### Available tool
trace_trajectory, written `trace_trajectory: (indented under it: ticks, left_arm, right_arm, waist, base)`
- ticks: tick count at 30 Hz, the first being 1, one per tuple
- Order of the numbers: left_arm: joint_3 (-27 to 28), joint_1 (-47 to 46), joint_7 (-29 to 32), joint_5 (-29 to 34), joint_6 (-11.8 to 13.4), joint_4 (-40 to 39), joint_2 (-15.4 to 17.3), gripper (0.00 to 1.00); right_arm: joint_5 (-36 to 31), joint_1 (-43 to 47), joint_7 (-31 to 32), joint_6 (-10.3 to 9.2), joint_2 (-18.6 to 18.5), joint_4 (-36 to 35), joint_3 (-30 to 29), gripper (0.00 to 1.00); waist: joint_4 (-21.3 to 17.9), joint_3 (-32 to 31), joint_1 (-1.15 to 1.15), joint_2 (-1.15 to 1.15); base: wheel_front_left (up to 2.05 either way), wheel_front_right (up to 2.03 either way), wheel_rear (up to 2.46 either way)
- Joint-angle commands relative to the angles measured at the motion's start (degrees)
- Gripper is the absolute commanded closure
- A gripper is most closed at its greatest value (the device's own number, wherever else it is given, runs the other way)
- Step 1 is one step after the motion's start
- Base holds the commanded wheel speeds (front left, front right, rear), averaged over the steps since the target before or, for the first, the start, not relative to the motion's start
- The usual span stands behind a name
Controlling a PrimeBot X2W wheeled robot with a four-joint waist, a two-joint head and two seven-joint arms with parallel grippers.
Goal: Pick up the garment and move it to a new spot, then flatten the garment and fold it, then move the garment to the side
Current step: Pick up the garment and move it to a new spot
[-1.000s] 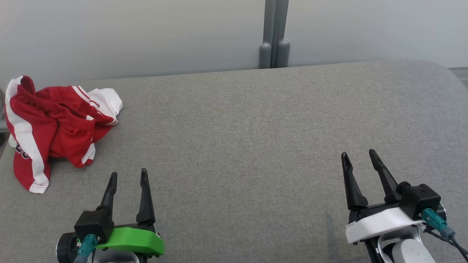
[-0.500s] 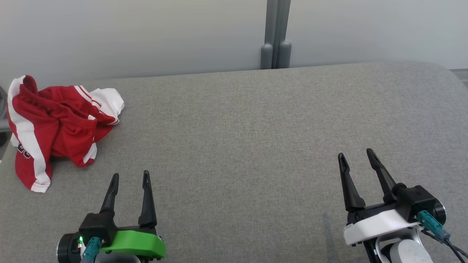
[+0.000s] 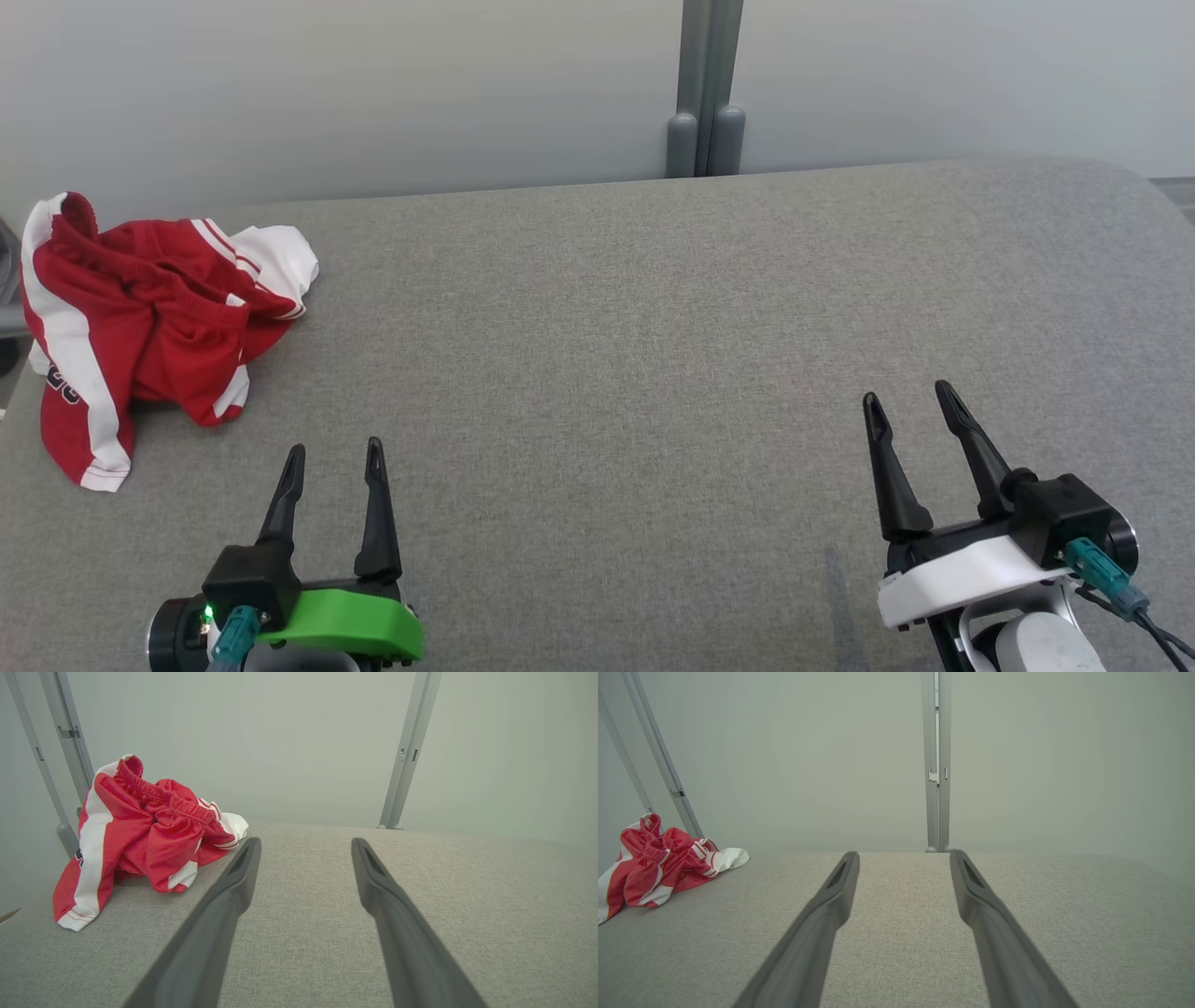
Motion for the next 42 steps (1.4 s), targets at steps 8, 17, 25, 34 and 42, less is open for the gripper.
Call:
trace_trajectory:
  ticks: [8,17,25,34,42]
  left_arm:
    - [0.0,0.5,-0.2,-0.3,-0.1,0.5,0.3,0.0]
    - [-1.2,0.0,-0.1,-0.5,-0.2,0.8,0.3,0.0]
    - [-0.6,0.3,-0.1,0.4,-0.6,1.0,0.3,0.0]
    - [1.1,1.9,-0.1,-0.3,-0.2,0.3,0.3,0.0]
    - [1.3,2.5,-0.1,-0.7,0.4,-0.6,0.3,0.0]
  right_arm:
    - [0.2,1.1,-0.2,0.02,-0.3,0.3,-0.2,0.0]
    - [0.0,2.5,-0.2,0.02,-0.3,0.0,-1.2,0.0]
    - [0.5,3.1,-0.2,0.02,-0.3,-0.1,-0.8,0.0]
    - [0.3,1.7,-0.2,0.01,-0.3,0.4,0.8,0.0]
    - [0.1,0.8,-0.2,0.01,-0.3,1.2,1.2,0.0]
  waist:
    - [0.3,-0.4,0.0,0.0]
    - [6.1,-1.2,0.0,0.0]
    - [17.7,-1.8,0.0,0.0]
    - [25.4,-1.1,0.0,0.0]
    - [25.7,-0.6,0.0,0.0]
  base:
    - [0.0,0.0,0.0]
    - [0.0,0.0,0.0]
    - [0.0,0.0,0.0]
    - [0.0,0.0,0.0]
    - [0.0,0.0,0.0]
